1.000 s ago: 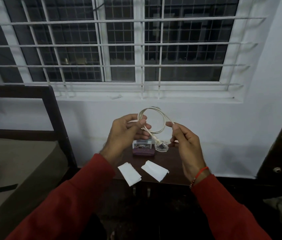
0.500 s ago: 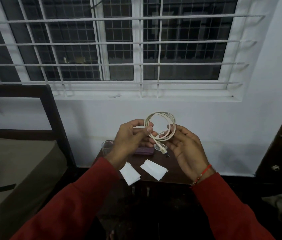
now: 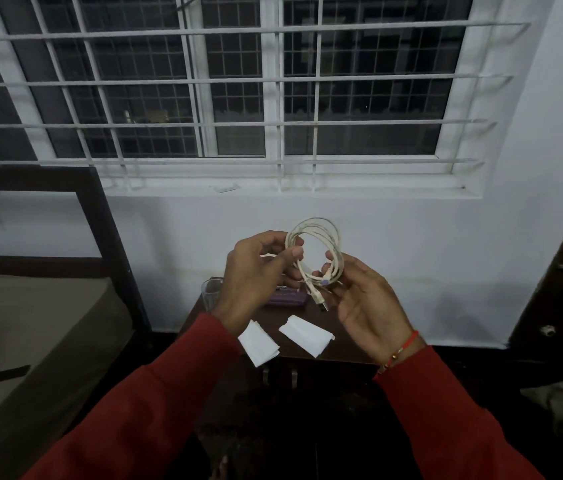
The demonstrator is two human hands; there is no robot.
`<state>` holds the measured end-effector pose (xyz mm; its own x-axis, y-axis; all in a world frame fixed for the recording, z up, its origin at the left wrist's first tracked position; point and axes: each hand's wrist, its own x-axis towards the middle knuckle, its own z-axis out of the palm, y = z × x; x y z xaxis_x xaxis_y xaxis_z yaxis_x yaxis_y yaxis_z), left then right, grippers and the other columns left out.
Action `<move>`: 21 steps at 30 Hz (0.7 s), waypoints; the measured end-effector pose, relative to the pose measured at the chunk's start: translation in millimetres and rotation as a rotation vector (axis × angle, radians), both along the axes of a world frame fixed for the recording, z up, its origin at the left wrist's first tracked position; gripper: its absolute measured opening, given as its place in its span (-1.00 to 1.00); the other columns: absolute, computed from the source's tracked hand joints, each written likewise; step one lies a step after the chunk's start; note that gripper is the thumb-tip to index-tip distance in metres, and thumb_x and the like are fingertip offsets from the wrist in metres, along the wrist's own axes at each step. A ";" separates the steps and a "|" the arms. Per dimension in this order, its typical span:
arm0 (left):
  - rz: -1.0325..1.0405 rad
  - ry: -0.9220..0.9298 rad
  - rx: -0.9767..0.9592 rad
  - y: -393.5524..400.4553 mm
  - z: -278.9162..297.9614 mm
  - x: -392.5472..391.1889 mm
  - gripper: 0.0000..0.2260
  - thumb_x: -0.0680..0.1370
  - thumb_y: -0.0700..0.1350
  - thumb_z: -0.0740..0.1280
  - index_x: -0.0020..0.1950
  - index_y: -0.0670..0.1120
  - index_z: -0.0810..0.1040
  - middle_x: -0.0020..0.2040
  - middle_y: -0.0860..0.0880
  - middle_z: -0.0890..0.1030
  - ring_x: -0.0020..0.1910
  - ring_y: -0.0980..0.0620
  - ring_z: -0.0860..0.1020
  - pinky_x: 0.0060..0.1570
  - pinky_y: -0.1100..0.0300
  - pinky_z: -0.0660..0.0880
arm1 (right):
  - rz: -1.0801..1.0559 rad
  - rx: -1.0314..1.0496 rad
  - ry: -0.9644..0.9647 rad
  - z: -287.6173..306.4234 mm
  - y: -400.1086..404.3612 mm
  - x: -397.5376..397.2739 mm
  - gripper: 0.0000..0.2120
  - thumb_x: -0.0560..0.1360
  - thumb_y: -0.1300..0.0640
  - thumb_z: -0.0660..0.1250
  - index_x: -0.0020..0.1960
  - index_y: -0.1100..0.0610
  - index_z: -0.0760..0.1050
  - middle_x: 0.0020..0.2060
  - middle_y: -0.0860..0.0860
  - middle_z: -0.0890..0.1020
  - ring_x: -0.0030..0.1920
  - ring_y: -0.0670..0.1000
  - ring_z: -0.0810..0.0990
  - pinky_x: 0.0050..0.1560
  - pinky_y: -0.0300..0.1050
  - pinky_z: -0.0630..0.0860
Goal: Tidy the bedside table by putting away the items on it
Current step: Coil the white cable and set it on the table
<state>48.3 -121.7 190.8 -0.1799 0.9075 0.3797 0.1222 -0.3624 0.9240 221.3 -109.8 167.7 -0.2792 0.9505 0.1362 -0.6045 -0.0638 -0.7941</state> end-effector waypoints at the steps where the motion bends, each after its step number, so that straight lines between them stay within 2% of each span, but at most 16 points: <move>1: 0.002 -0.029 -0.013 -0.8 0.8 -1.2 -0.93 0.53 -0.23 0.49 -0.01 -0.10 0.72 -0.23 -0.11 0.70 -0.37 -0.11 0.68 -0.27 -0.06 0.69 | -0.065 0.053 -0.054 -2.5 1.3 0.6 -0.81 0.58 0.28 0.25 0.01 0.20 0.65 -0.15 0.11 0.73 -0.17 0.04 0.71 -0.16 -0.07 0.65; 3: 0.018 -0.065 -0.031 -2.5 1.8 -3.6 -0.93 0.52 -0.22 0.50 0.00 -0.14 0.71 -0.26 -0.11 0.69 -0.38 -0.12 0.68 -0.29 -0.04 0.69 | -0.159 0.166 -0.170 -4.5 1.4 2.2 -0.75 0.61 0.24 0.23 -0.03 0.14 0.70 -0.10 0.11 0.74 -0.07 0.06 0.71 0.05 0.04 0.63; 4: 0.027 -0.070 -0.035 -3.4 2.1 -4.3 -0.93 0.52 -0.21 0.51 -0.01 -0.15 0.70 -0.29 -0.08 0.69 -0.38 -0.12 0.68 -0.31 -0.02 0.69 | -0.178 0.207 -0.217 -5.0 0.7 3.2 -0.74 0.62 0.16 0.23 -0.04 0.13 0.71 -0.09 0.11 0.74 -0.04 0.07 0.71 0.09 0.07 0.62; 8: 0.050 -0.019 -0.037 -4.5 3.2 -3.5 -0.91 0.53 -0.18 0.50 0.00 -0.16 0.70 -0.32 -0.10 0.67 -0.38 -0.12 0.69 -0.34 0.03 0.66 | -0.222 0.310 -0.414 -4.3 -2.3 2.3 -0.60 0.53 -0.20 0.30 -0.05 0.12 0.67 -0.15 0.04 0.72 -0.04 0.15 0.72 -0.01 0.08 0.67; 10: 0.018 -0.011 -0.038 -4.5 3.9 -2.8 -0.90 0.54 -0.16 0.50 0.01 -0.16 0.71 -0.26 -0.15 0.66 -0.38 -0.10 0.67 -0.34 0.06 0.65 | -0.270 0.387 -0.524 -5.4 -3.0 1.5 -0.71 0.53 -0.13 0.36 -0.12 0.09 0.63 -0.24 0.02 0.70 -0.14 0.15 0.73 -0.09 0.13 0.69; 13: -0.031 -0.020 -0.062 -5.9 3.9 -3.9 -0.87 0.54 -0.11 0.49 -0.01 -0.17 0.71 -0.21 -0.18 0.68 -0.38 -0.05 0.65 -0.33 0.08 0.65 | -0.214 0.375 -0.543 -8.2 -5.0 2.4 -0.81 0.57 0.02 0.33 -0.12 0.08 0.64 -0.22 0.13 0.73 -0.20 0.18 0.74 -0.19 0.05 0.66; 17: -0.124 -0.110 -0.148 -9.7 -1.1 -7.0 -0.86 0.58 -0.15 0.45 0.00 -0.23 0.63 -0.22 -0.12 0.69 -0.37 -0.06 0.66 -0.31 0.10 0.65 | -0.036 0.234 -0.506 -9.8 -7.5 2.9 -0.73 0.58 -0.04 0.29 -0.02 0.16 0.59 -0.14 0.31 0.68 -0.11 0.41 0.67 -0.18 0.09 0.65; 19: -0.215 -0.185 -0.211 -12.6 -3.0 -6.2 -0.85 0.59 -0.18 0.42 0.05 -0.26 0.59 -0.19 -0.18 0.70 -0.29 -0.13 0.71 -0.28 0.08 0.66 | 0.068 0.129 -0.457 -10.8 -8.1 1.8 -0.72 0.60 -0.09 0.26 0.06 0.12 0.56 -0.14 0.27 0.70 -0.16 0.40 0.69 -0.17 0.17 0.66; 21: -0.288 -0.235 -0.269 -14.8 -3.6 -7.7 -0.85 0.59 -0.19 0.42 0.08 -0.25 0.58 -0.12 -0.25 0.72 -0.19 -0.19 0.74 -0.24 0.07 0.68 | 0.110 0.068 -0.400 -12.2 -8.0 1.4 -0.71 0.63 -0.10 0.23 0.08 0.11 0.54 -0.20 0.25 0.68 -0.29 0.31 0.69 -0.26 0.14 0.65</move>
